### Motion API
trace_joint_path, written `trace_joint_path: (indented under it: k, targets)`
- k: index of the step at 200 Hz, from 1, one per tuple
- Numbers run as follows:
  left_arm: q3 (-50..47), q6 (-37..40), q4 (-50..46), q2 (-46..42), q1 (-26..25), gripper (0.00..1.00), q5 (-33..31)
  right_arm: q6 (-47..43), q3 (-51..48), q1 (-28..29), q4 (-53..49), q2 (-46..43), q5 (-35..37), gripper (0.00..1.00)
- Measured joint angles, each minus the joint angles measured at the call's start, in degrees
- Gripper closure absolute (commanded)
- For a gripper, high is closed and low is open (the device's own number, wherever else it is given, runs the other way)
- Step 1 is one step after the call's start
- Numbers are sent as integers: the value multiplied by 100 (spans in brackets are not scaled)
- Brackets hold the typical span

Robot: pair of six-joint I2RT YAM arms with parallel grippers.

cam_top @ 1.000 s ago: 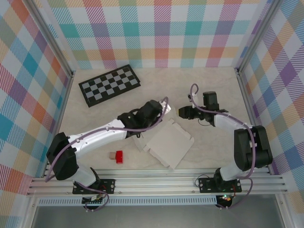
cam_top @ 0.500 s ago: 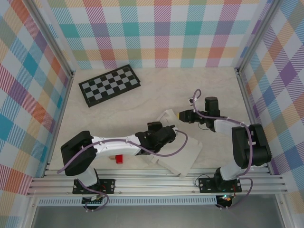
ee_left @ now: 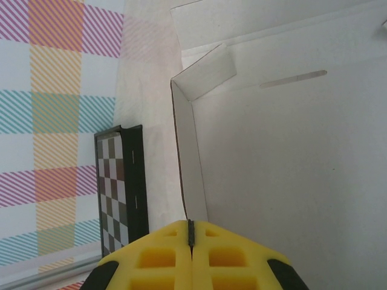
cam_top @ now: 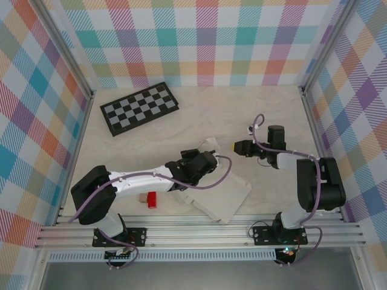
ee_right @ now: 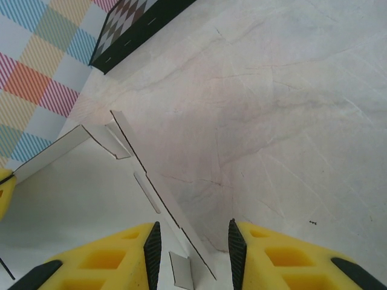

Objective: Fold the paper box

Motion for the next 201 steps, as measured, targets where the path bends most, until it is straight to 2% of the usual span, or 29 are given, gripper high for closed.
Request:
trace_joint_path:
  k: [33,67,119,160,201]
  targets:
    - [-22,225,199,63,232,100,125,-70,706,122,-481,575,15,63]
    - [-44,634,520,518,297,100,39,-208,1364,334,-1078,1075,127,63]
    - [188,525,321,592,555,100,391,-177,1895,573,-1572,1703,173,62]
    - [133,140,221,553,907,100,734,-131,1672,592,-1882,1443,413,61]
    - [-160,33,424,553,981,100,656,-131,1537,592,-2363,811,813,60]
